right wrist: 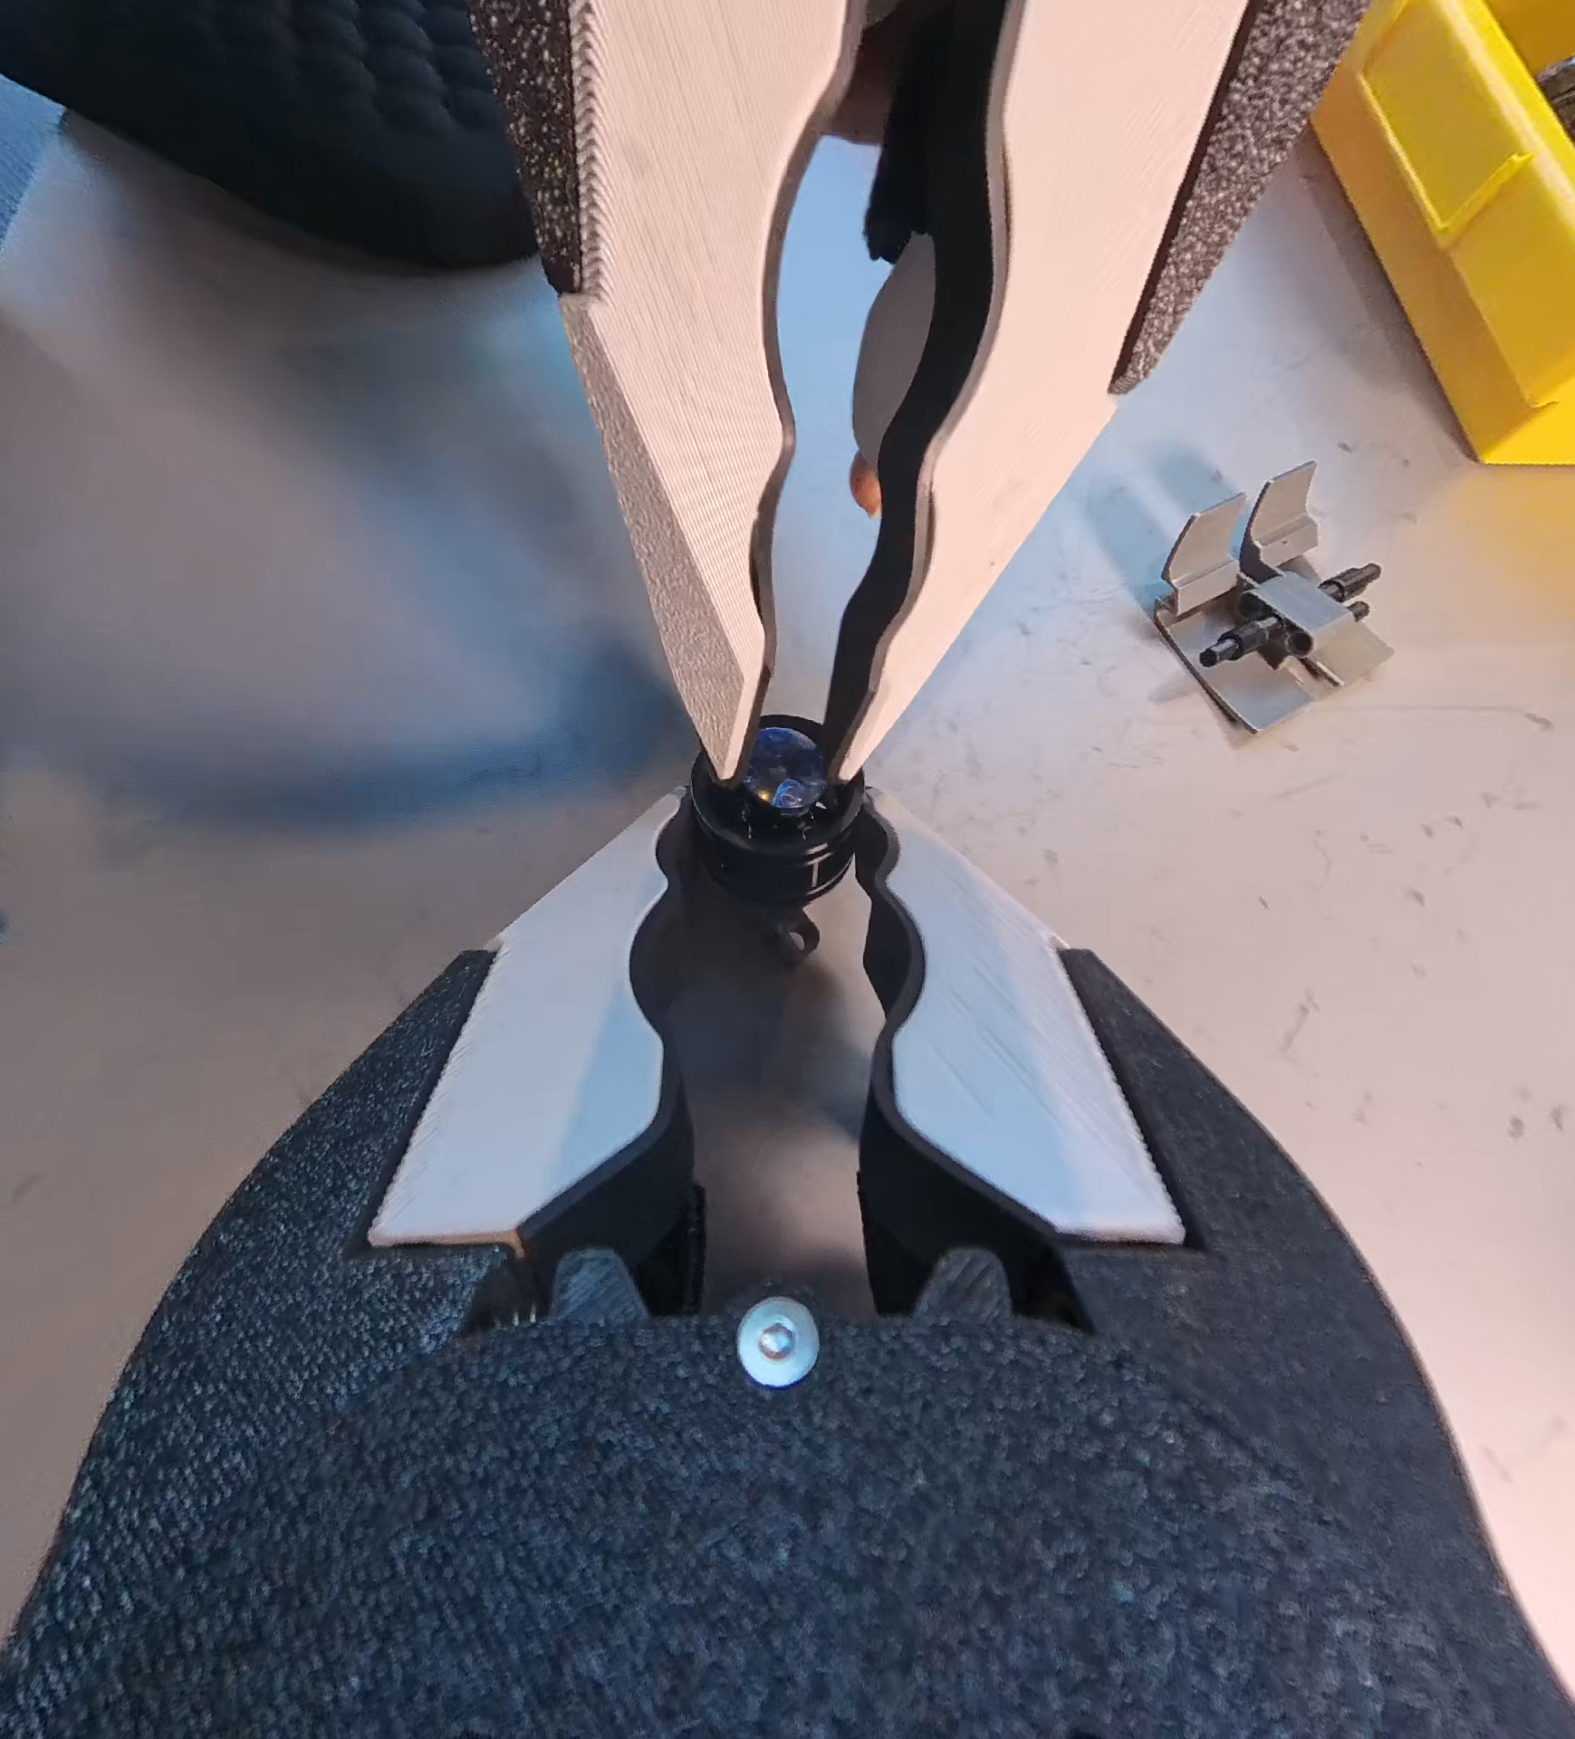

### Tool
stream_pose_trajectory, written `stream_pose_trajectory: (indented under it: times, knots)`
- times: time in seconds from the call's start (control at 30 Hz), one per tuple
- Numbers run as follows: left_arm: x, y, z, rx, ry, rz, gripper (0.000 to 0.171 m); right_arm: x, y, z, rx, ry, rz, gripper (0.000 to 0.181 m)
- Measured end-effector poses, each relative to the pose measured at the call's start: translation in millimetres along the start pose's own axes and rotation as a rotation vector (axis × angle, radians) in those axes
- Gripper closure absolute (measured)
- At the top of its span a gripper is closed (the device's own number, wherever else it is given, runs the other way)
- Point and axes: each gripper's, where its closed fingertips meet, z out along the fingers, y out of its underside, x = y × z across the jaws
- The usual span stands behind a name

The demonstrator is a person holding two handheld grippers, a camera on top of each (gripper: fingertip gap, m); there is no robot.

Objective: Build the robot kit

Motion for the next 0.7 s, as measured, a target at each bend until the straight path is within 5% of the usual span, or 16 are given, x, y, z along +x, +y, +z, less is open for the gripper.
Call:
stream_pose_trajectory:
  times: [0.17,0.33,0.7]
  knots:
    - [-2,-2,-10,0.074,-0.021,-0.001,0.147,1,-1,0,0.002,-0.001,0.008,0.149]
    - [-1,-8,-15,0.168,-0.043,-0.036,0.16,1,-1,0,0.0,-0.002,0.004,0.149]
    - [-1,1,-3,0.002,-0.057,0.014,0.162,1,0,1,-0.005,0.003,-0.001,0.149]
